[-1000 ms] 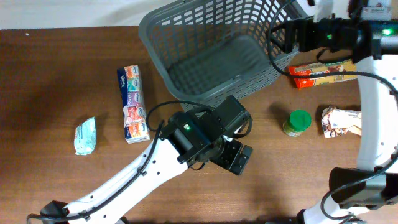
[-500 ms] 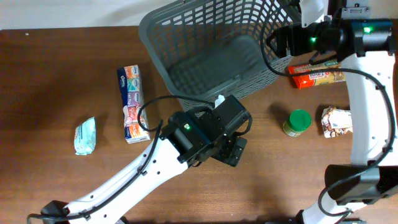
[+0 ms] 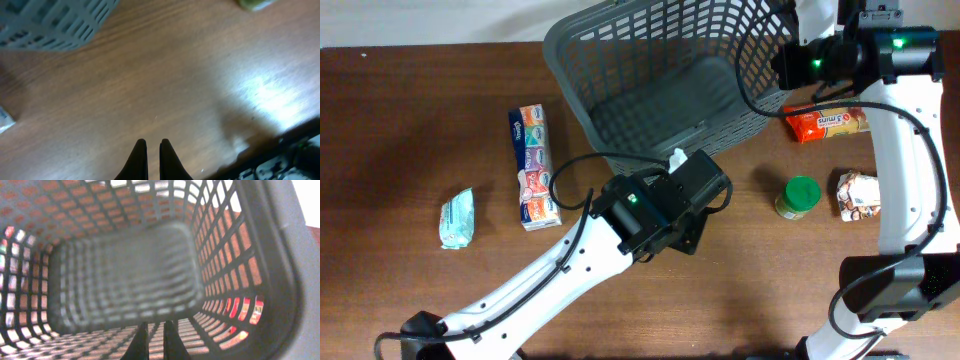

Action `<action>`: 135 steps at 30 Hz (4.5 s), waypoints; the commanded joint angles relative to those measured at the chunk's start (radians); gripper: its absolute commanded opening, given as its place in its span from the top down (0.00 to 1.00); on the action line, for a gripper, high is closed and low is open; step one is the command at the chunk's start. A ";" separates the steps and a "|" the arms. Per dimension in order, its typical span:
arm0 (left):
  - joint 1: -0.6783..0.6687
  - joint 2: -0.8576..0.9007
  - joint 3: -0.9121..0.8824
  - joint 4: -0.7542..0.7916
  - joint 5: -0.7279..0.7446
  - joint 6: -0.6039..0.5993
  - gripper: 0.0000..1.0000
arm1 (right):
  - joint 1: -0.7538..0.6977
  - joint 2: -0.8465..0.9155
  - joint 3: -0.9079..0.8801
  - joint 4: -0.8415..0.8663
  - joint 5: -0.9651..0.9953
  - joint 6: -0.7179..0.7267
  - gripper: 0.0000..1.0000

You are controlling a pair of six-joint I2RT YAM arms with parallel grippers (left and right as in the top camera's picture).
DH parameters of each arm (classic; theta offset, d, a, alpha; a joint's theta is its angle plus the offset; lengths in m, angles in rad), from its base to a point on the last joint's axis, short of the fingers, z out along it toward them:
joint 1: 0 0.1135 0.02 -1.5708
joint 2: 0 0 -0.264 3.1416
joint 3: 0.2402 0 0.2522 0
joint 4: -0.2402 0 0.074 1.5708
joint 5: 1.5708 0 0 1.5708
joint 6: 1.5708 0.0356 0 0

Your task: Pack container

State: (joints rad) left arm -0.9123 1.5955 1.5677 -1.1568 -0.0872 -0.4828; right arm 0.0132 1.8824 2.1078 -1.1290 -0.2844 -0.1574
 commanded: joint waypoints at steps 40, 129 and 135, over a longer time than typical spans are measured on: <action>0.065 0.011 0.019 0.177 -0.164 -0.024 0.98 | 0.006 0.006 0.007 -0.039 0.234 0.034 0.96; 0.390 0.011 0.019 0.223 -0.198 0.036 0.98 | 0.073 0.006 -0.006 -0.203 0.162 0.031 0.96; 0.392 0.011 0.019 0.225 -0.198 0.045 0.98 | 0.073 0.006 -0.006 -0.199 0.162 0.031 0.96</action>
State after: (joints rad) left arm -0.5304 1.5955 1.5677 -0.9401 -0.2634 -0.4637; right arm 0.0784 1.8824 2.1075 -1.3201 -0.1173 -0.1162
